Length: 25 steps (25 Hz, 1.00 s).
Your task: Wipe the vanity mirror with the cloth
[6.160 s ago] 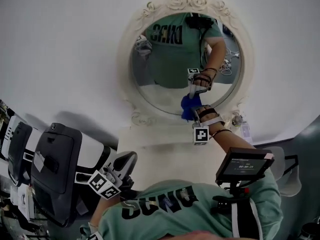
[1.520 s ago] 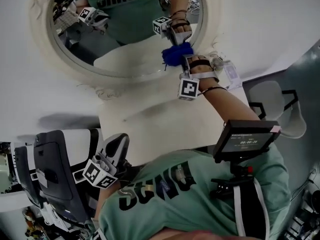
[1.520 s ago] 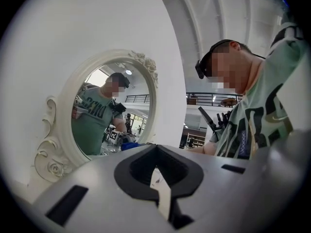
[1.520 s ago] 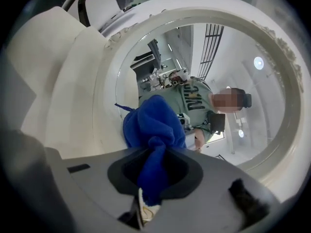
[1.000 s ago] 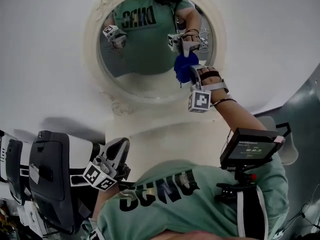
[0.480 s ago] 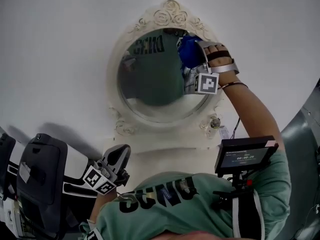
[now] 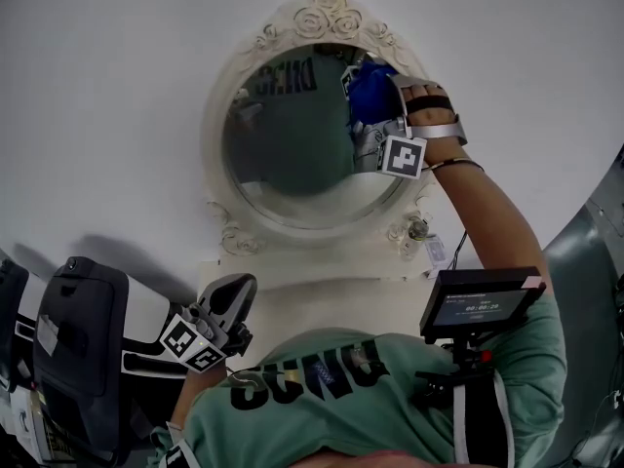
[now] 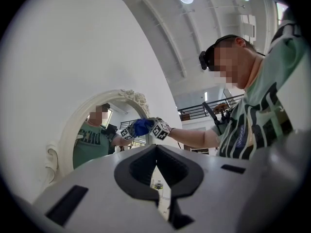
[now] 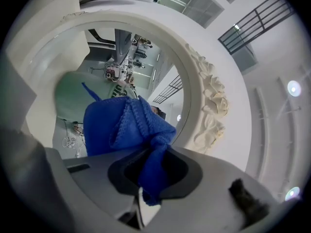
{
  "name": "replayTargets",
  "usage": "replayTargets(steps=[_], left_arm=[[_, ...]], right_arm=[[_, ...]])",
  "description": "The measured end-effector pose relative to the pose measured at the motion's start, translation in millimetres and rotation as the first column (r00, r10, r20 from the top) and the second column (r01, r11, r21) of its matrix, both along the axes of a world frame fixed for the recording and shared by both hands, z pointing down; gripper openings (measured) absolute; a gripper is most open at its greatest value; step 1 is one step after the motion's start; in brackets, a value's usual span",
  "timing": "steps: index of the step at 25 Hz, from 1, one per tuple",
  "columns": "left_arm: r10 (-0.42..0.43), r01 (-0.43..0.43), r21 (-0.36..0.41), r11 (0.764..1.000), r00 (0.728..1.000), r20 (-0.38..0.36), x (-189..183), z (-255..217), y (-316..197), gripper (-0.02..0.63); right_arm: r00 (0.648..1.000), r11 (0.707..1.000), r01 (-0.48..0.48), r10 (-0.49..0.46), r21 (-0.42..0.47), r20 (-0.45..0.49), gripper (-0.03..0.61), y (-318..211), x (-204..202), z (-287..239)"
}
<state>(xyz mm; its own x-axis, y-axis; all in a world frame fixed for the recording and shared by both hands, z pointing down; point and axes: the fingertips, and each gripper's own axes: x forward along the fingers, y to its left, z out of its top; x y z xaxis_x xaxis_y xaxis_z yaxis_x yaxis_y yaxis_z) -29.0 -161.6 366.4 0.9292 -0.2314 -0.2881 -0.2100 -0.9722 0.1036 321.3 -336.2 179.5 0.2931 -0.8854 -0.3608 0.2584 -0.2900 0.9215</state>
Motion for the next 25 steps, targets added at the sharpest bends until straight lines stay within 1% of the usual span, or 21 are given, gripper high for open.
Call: replayTargets(steps=[4, 6, 8, 12, 14, 15, 17, 19, 20, 21, 22, 23, 25], left_arm=[[0.0, 0.001, -0.026, 1.0, 1.0, 0.021, 1.0, 6.7, -3.3, 0.009], [-0.003, 0.004, -0.046, 0.999, 1.0, 0.028, 0.8, 11.3, -4.0, 0.009], [0.0, 0.003, -0.064, 0.998, 0.999, 0.034, 3.0, 15.9, -2.6, 0.009], [0.024, -0.016, -0.126, 0.992, 0.998, 0.058, 14.2, 36.2, 0.5, 0.009], [0.044, -0.032, -0.164, 0.986, 0.997, 0.07, 21.8, 49.8, 0.0, 0.009], [0.054, -0.039, -0.181, 0.983, 0.995, 0.079, 25.1, 57.3, -0.2, 0.009], [0.063, -0.039, -0.209, 0.977, 0.992, 0.107, 28.4, 74.9, 0.7, 0.009], [0.057, -0.025, -0.228, 0.973, 0.989, 0.136, 26.8, 94.7, -0.6, 0.009], [0.051, -0.016, -0.238, 0.971, 0.988, 0.143, 24.2, 104.0, -3.4, 0.009], [0.045, -0.007, -0.249, 0.969, 0.988, 0.147, 20.7, 112.1, -7.1, 0.009], [0.038, 0.003, -0.26, 0.966, 0.988, 0.149, 16.2, 118.9, -10.7, 0.009], [0.03, 0.012, -0.271, 0.963, 0.988, 0.151, 11.3, 124.4, -13.3, 0.009], [0.018, 0.029, -0.29, 0.957, 0.987, 0.158, 1.5, 133.0, -15.7, 0.009]], right_arm=[[0.995, 0.995, -0.054, 0.06, -0.078, 0.075, 0.049, 3.8, 29.2, 43.3], [0.991, 0.99, -0.087, 0.097, -0.114, 0.091, 0.049, 7.8, 45.6, 74.7], [0.983, 0.981, -0.106, 0.128, -0.164, 0.13, 0.049, 14.0, 59.8, 111.7], [0.959, 0.951, -0.109, 0.178, -0.29, 0.222, 0.049, 24.0, 73.3, 201.7], [0.943, 0.922, -0.087, 0.199, -0.378, 0.268, 0.049, 23.7, 71.2, 261.3], [0.934, 0.901, -0.065, 0.207, -0.43, 0.293, 0.049, 22.3, 65.1, 294.6], [0.906, 0.843, 0.008, 0.222, -0.537, 0.361, 0.049, 17.4, 39.1, 365.0], [0.873, 0.785, 0.095, 0.23, -0.612, 0.43, 0.049, 7.1, -1.8, 426.3], [0.862, 0.764, 0.13, 0.228, -0.632, 0.453, 0.049, -1.1, -24.7, 447.9], [0.856, 0.75, 0.153, 0.225, -0.644, 0.466, 0.049, -10.2, -47.1, 462.6], [0.855, 0.741, 0.16, 0.226, -0.652, 0.467, 0.048, -19.0, -66.2, 471.8], [0.858, 0.738, 0.153, 0.231, -0.657, 0.459, 0.048, -25.8, -79.7, 476.7], [0.859, 0.744, 0.138, 0.238, -0.654, 0.453, 0.048, -31.0, -90.0, 478.9]])
